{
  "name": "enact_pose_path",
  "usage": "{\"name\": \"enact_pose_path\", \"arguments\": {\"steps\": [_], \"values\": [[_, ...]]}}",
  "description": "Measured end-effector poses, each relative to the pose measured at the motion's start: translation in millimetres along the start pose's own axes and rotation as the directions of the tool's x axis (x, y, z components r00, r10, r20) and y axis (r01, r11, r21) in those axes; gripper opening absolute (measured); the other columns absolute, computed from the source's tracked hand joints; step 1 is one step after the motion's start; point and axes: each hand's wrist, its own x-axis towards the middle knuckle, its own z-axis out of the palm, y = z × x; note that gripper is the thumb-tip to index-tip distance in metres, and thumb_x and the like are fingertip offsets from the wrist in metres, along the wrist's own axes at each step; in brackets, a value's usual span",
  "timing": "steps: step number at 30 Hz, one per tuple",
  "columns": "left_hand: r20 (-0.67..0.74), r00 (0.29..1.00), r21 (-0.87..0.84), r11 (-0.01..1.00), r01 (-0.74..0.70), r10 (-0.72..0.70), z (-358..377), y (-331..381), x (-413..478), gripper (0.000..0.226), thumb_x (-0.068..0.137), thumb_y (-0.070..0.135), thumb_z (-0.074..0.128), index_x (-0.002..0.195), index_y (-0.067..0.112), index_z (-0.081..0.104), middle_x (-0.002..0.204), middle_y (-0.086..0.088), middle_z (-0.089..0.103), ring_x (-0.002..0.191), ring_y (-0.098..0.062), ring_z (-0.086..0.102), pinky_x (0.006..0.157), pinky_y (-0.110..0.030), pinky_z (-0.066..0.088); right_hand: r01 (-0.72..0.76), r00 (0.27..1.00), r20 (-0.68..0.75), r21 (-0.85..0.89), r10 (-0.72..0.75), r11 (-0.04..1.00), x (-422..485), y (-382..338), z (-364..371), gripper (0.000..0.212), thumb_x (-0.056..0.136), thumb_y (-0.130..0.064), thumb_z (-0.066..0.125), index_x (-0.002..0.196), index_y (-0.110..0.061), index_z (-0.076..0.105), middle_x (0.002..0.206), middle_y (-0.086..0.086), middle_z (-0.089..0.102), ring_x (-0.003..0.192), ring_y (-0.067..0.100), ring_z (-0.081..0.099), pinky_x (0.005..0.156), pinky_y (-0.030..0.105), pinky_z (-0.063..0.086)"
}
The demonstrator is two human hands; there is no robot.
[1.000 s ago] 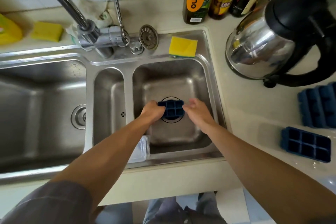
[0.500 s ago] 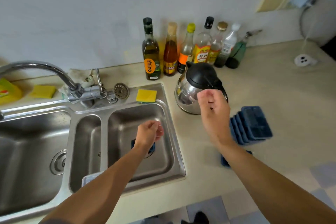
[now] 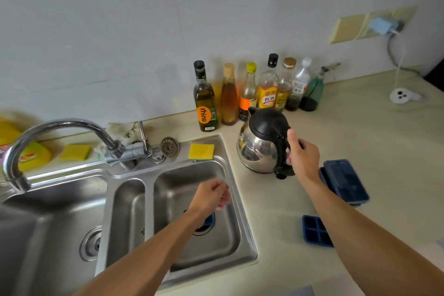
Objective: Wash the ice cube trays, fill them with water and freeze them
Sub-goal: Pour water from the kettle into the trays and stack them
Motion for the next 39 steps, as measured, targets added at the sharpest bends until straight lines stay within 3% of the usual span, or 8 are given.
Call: {"name": "enact_pose_path", "arguments": {"steps": [3, 10, 14, 19, 24, 33, 37, 39], "values": [[0.004, 1.000, 0.012, 1.000, 0.029, -0.029, -5, -8, 7, 0.024, 0.106, 0.013, 0.050, 0.104, -0.006, 0.065, 0.078, -0.007, 0.071, 0.068, -0.019, 0.064, 0.065, -0.029, 0.052, -0.034, 0.998, 0.058, -0.003, 0.034, 0.999, 0, -4, -5, 0.060, 0.097, -0.059, 0.055, 0.061, -0.012, 0.063, 0.052, 0.002, 0.060, 0.050, 0.015, 0.057, 0.066, 0.036, 0.056], [0.048, 0.998, -0.007, 0.999, 0.045, -0.044, 10, -22, 16, 0.022, 0.105, 0.014, 0.051, 0.089, 0.007, 0.065, 0.076, -0.009, 0.069, 0.066, -0.018, 0.063, 0.059, -0.028, 0.050, -0.175, 0.984, 0.054, 0.080, 0.171, 0.981, -54, -12, 1, 0.059, 0.097, -0.057, 0.057, 0.063, -0.009, 0.058, 0.052, 0.004, 0.053, 0.043, 0.015, 0.048, 0.044, 0.026, 0.043], [-0.033, 0.998, -0.044, 0.998, 0.047, -0.048, 25, -29, 12, 0.020, 0.102, 0.010, 0.053, 0.088, 0.007, 0.067, 0.071, -0.004, 0.069, 0.063, -0.014, 0.063, 0.051, -0.020, 0.050, -0.164, 0.984, 0.084, 0.090, 0.156, 0.982, -88, -11, -12, 0.058, 0.098, -0.051, 0.059, 0.059, -0.009, 0.054, 0.049, 0.004, 0.049, 0.041, 0.015, 0.045, 0.044, 0.029, 0.040], [-0.200, 0.978, -0.133, 0.991, 0.026, -0.052, 37, -49, -9, 0.021, 0.102, 0.021, 0.056, 0.087, 0.016, 0.070, 0.077, 0.001, 0.068, 0.072, -0.014, 0.063, 0.057, -0.022, 0.054, -0.202, 0.965, 0.191, 0.100, 0.180, 0.974, -125, -4, -35, 0.055, 0.097, -0.043, 0.064, 0.058, -0.007, 0.053, 0.047, 0.006, 0.044, 0.040, 0.016, 0.040, 0.044, 0.029, 0.035], [-0.292, 0.952, -0.218, 0.976, 0.025, -0.090, 47, -65, -38, 0.017, 0.103, 0.029, 0.055, 0.103, 0.025, 0.072, 0.088, 0.003, 0.070, 0.083, -0.012, 0.065, 0.066, -0.025, 0.053, -0.162, 0.940, 0.317, 0.095, 0.124, 0.982, -152, 4, -54, 0.055, 0.096, -0.041, 0.065, 0.051, -0.013, 0.051, 0.047, 0.005, 0.044, 0.039, 0.015, 0.038, 0.040, 0.025, 0.033], [-0.326, 0.944, -0.343, 0.937, -0.059, -0.060, 55, -84, -90, 0.021, 0.104, 0.037, 0.053, 0.100, 0.031, 0.073, 0.102, 0.002, 0.075, 0.103, -0.016, 0.067, 0.079, -0.032, 0.057, -0.046, 0.887, 0.458, -0.021, 0.051, 0.999, -156, -11, -76, 0.053, 0.093, -0.049, 0.066, 0.052, -0.015, 0.060, 0.048, 0.003, 0.051, 0.039, 0.012, 0.044, 0.041, 0.023, 0.038], [-0.317, 0.945, -0.397, 0.916, -0.057, -0.079, 56, -85, -101, 0.034, 0.103, 0.044, 0.054, 0.088, 0.027, 0.080, 0.092, 0.003, 0.078, 0.100, -0.019, 0.069, 0.081, -0.036, 0.057, 0.042, 0.862, 0.506, -0.113, 0.021, 0.993, -155, -25, -76, 0.060, 0.091, -0.052, 0.068, 0.042, -0.019, 0.053, 0.046, 0.003, 0.051, 0.038, 0.015, 0.043, 0.040, 0.026, 0.036], [-0.309, 0.946, -0.450, 0.891, -0.053, -0.099, 54, -86, -104, 0.032, 0.102, 0.044, 0.055, 0.096, 0.022, 0.077, 0.095, -0.003, 0.077, 0.099, -0.026, 0.069, 0.083, -0.041, 0.059, 0.055, 0.854, 0.520, -0.146, 0.029, 0.988, -156, -33, -72, 0.061, 0.090, -0.053, 0.069, 0.044, -0.018, 0.052, 0.047, 0.004, 0.052, 0.039, 0.017, 0.042, 0.041, 0.027, 0.036]]}}
